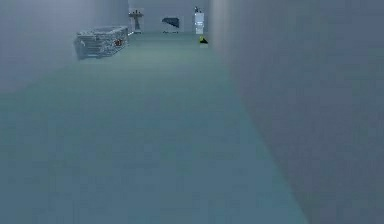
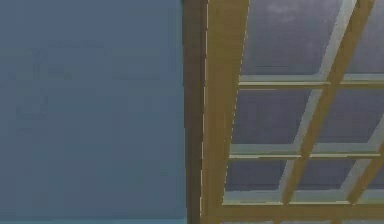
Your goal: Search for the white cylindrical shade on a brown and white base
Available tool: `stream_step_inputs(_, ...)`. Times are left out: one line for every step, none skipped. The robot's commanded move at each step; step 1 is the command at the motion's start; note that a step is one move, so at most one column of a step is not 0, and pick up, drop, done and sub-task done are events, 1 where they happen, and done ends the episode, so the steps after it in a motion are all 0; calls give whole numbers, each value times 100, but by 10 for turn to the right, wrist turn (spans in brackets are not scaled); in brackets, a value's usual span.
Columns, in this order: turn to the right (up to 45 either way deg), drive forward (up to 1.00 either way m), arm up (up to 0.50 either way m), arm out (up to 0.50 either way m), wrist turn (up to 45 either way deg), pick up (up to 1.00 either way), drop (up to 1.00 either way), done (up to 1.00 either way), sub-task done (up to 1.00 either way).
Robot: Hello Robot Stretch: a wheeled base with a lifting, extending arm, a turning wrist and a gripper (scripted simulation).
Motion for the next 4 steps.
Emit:
stream_step_inputs(0,30,0,0,0,0,0,0,0)
stream_step_inputs(-450,0,0,0,0,0,0,0,0)
stream_step_inputs(-330,0,0,0,0,0,0,0,0)
stream_step_inputs(0,100,0,0,0,0,0,0,0)
